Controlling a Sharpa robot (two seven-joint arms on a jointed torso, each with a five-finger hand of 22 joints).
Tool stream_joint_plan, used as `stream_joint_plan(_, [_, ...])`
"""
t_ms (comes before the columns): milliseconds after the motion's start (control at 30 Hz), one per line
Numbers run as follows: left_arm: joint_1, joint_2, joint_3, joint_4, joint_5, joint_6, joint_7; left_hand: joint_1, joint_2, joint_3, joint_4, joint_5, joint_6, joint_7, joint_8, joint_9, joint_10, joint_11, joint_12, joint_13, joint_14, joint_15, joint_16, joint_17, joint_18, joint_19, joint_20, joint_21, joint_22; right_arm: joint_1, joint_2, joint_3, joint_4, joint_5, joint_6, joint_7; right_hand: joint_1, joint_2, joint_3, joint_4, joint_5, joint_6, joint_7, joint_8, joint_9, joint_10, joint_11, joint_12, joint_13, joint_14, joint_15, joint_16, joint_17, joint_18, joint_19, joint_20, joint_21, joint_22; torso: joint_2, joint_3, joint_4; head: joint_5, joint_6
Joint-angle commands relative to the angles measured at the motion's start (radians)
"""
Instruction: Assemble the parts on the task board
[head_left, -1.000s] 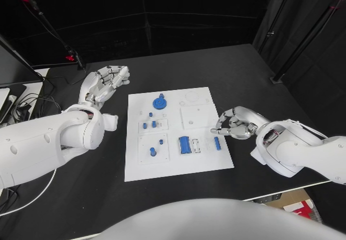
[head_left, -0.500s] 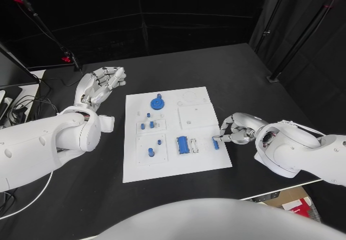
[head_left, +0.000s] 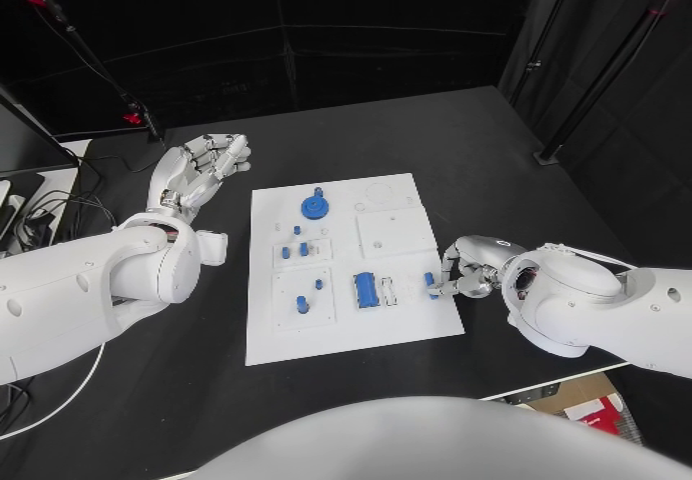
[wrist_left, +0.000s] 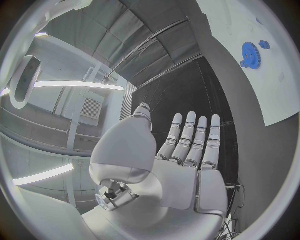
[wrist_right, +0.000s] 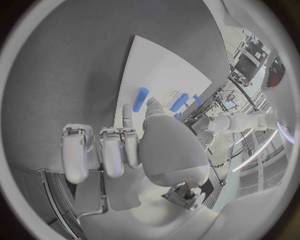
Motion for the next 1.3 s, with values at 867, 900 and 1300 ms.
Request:
stream_joint_plan(867, [0.001, 0.001, 0.001, 0.001, 0.000, 0.009, 0.101, 0.001, 0.014, -0.007, 0.001, 0.004, -0.004, 0.108, 0.004, -0.001, -0.002, -0.006, 0.005, -0.001, -0.005, 0.000, 0.006, -0.002, 0.001, 0.002, 0.001, 0.005, -0.002, -0.026, 0.068, 0.000, -0.046, -0.026, 0.068, -0.034, 0.000, 0.035, 0.015, 0.001, 0.008, 0.008, -0.001, -0.004, -0.020, 0.104, -0.001, 0.003, 0.263, 0.106, 0.003, 0.002, 0.263, -0.005, 0.084, 0.006, 0.003, 0.251, -0.001, -0.0004, 0.0001, 0.002, 0.000])
stream_joint_plan(900, [0.001, 0.001, 0.001, 0.001, 0.000, 0.009, 0.101, 0.001, 0.014, -0.007, 0.001, 0.004, -0.004, 0.108, 0.004, -0.001, -0.002, -0.006, 0.005, -0.001, -0.005, 0.000, 0.006, -0.002, 0.001, 0.002, 0.001, 0.005, -0.002, -0.026, 0.070, 0.000, -0.047, -0.025, 0.076, -0.037, 0.003, 0.036, 0.016, -0.001, 0.008, 0.006, -0.001, -0.006, -0.022, 0.104, -0.001, 0.003, 0.263, 0.106, 0.003, 0.002, 0.263, -0.005, 0.084, 0.006, 0.004, 0.251, -0.001, -0.0004, 0.0003, 0.002, 0.000])
stream_joint_plan(1300, [0.001, 0.001, 0.001, 0.001, 0.000, 0.010, 0.098, 0.002, 0.014, -0.008, 0.001, 0.005, -0.004, 0.108, 0.004, -0.001, -0.002, -0.006, 0.005, -0.001, -0.005, 0.000, 0.006, -0.003, 0.001, 0.001, 0.001, 0.005, -0.002, -0.029, 0.087, 0.000, -0.064, -0.012, 0.124, -0.045, 0.191, 0.006, 0.194, -0.042, -0.195, -0.002, 0.003, -0.066, -0.106, 0.104, 0.001, 0.003, 0.263, 0.106, 0.006, 0.002, 0.263, -0.007, 0.088, 0.004, 0.008, 0.253, -0.001, -0.0003, -0.0002, 0.001, 0.000])
